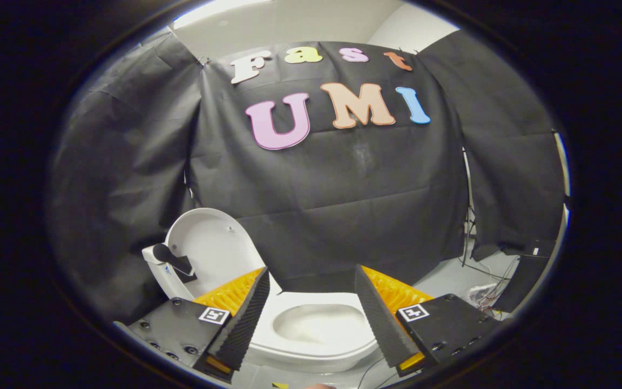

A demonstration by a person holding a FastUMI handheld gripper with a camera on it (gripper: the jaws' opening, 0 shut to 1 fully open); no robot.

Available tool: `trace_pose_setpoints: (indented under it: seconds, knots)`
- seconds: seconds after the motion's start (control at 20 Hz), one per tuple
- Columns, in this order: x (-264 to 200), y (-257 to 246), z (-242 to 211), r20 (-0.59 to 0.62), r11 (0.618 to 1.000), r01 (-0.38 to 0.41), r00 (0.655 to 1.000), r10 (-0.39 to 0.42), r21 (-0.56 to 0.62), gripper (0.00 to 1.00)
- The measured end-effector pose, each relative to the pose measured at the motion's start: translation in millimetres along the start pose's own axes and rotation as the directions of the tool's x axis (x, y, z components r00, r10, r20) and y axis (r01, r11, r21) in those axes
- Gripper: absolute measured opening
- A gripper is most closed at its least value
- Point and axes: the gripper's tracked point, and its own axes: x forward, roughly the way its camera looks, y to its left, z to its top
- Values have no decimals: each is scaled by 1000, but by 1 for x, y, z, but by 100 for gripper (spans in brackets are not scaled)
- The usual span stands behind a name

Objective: Open the toilet lid.

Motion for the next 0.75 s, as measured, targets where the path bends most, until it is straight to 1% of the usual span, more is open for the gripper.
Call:
trace_pose_setpoints:
  seconds: [0.75]
  knots:
    - [1,-3,-2,-17,1000,18,1000,-19,-19,97]
